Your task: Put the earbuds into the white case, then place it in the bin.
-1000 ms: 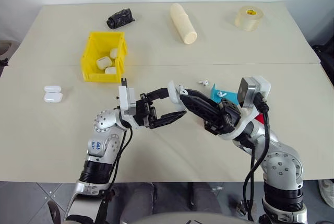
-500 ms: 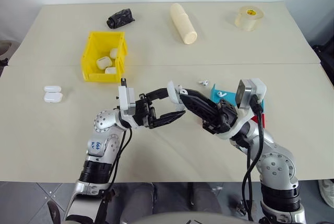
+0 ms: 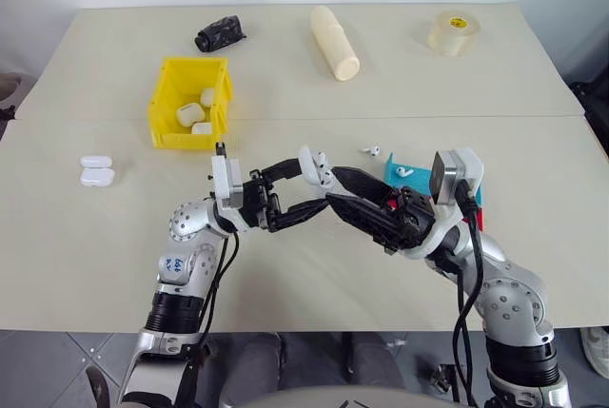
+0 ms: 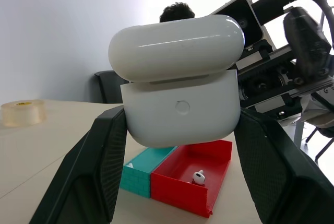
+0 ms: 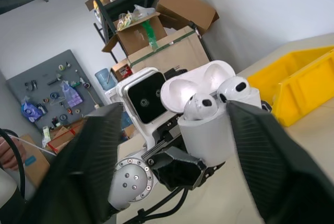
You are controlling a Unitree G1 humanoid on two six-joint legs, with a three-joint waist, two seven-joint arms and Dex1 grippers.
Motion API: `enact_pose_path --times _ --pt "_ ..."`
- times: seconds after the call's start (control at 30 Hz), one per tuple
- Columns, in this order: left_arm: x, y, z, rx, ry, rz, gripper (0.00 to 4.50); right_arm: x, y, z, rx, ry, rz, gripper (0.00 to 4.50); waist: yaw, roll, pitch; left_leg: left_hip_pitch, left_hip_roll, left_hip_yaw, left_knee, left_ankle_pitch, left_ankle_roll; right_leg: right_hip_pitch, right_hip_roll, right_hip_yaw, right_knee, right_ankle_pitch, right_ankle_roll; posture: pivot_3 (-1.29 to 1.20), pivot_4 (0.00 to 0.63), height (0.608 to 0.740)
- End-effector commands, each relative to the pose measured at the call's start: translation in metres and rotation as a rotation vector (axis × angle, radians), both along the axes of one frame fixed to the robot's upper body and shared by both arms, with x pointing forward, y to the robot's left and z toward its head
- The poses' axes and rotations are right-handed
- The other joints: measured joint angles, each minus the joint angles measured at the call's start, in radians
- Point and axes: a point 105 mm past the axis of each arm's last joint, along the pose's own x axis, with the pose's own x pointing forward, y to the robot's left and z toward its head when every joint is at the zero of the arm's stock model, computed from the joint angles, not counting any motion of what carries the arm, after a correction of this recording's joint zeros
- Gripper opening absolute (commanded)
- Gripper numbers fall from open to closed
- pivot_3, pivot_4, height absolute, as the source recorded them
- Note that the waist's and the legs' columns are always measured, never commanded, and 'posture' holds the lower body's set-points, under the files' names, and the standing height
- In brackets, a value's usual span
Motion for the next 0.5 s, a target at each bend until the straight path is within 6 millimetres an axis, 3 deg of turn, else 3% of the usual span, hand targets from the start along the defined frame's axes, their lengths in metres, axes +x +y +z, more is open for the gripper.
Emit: enact_pose_path --times 0.03,0.17,0.27,0.4,0.5 --pt "-0.009 -0.005 0.021 -0.036 -0.1 -0.034 2.75 0.0 -0.002 -0.005 -0.045 0.005 0.002 4.4 0.0 0.0 0.0 0.0 0.0 0.0 0.0 0.0 0.0 0.0 0.0 0.0 0.0 0.0 0.0 0.0 0.15 0.74" --pt "-0.008 0.009 0.011 0.075 -0.101 0.006 2.75 0.003 -0.024 -0.006 -0.12 -0.032 -0.064 4.4 0.001 0.0 0.0 0.0 0.0 0.0 0.0 0.0 0.0 0.0 0.0 0.0 0.0 0.0 0.0 0.0 0.15 0.74" --pt "-0.007 0.023 -0.007 0.313 -0.138 0.038 2.75 0.007 -0.046 -0.018 -0.269 -0.045 -0.119 3.8 0.0 0.0 0.0 0.0 -0.003 0.0 -0.001 0.0 0.0 0.0 0.0 0.0 -0.001 0.0 0.0 0.0 0.15 0.74" --pt "-0.001 0.035 -0.023 0.539 -0.114 0.087 2.75 0.006 -0.053 -0.022 -0.416 -0.094 -0.094 2.52 0.002 0.0 0.0 0.0 -0.003 0.001 -0.001 0.0 0.0 0.0 0.0 0.0 -0.001 0.0 0.0 0.0 0.15 0.74" --pt "0.001 0.032 -0.031 0.664 -0.081 0.075 2.75 0.006 -0.038 -0.017 -0.502 -0.172 -0.024 1.43 0.0 0.0 0.0 0.0 -0.002 0.001 -0.001 0.0 0.0 0.0 0.0 0.0 -0.001 0.0 0.0 0.0 0.15 0.74"
